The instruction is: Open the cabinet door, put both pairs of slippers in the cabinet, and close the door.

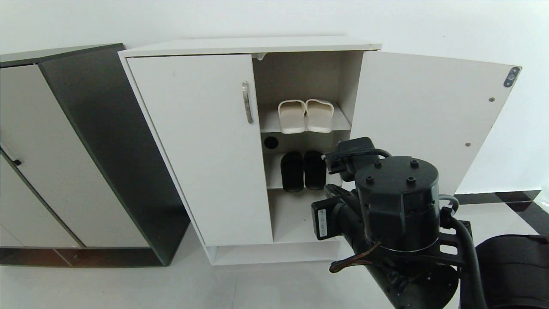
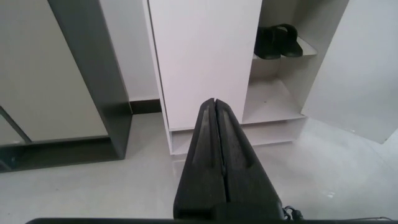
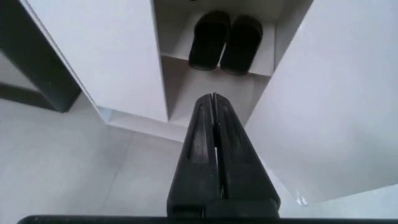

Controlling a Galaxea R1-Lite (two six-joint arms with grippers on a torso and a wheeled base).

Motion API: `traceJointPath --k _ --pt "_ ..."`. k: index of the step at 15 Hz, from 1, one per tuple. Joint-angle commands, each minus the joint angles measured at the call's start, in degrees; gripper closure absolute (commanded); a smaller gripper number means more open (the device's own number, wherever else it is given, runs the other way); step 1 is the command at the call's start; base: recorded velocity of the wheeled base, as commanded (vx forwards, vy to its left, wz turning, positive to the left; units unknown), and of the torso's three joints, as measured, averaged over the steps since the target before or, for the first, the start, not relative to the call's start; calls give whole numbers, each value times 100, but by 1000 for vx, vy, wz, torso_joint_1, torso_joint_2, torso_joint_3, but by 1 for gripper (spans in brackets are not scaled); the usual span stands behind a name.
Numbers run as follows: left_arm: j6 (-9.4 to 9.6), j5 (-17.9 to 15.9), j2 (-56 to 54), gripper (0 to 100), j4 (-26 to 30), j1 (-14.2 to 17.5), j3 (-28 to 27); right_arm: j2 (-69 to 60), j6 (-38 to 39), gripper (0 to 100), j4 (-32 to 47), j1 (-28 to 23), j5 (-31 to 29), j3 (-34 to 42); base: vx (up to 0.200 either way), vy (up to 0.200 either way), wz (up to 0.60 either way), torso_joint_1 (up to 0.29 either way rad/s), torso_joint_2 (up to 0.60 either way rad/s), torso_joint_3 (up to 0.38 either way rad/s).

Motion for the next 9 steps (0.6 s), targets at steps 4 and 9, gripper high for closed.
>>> traceJointPath --k 4,9 --pt "-1 2 -1 100 2 1 0 17 8 100 -5 -6 139 70 0 0 0 0 0 0" --pt "-1 2 -1 100 2 1 0 17 -1 100 -5 -6 139 79 0 0 0 0 0 0"
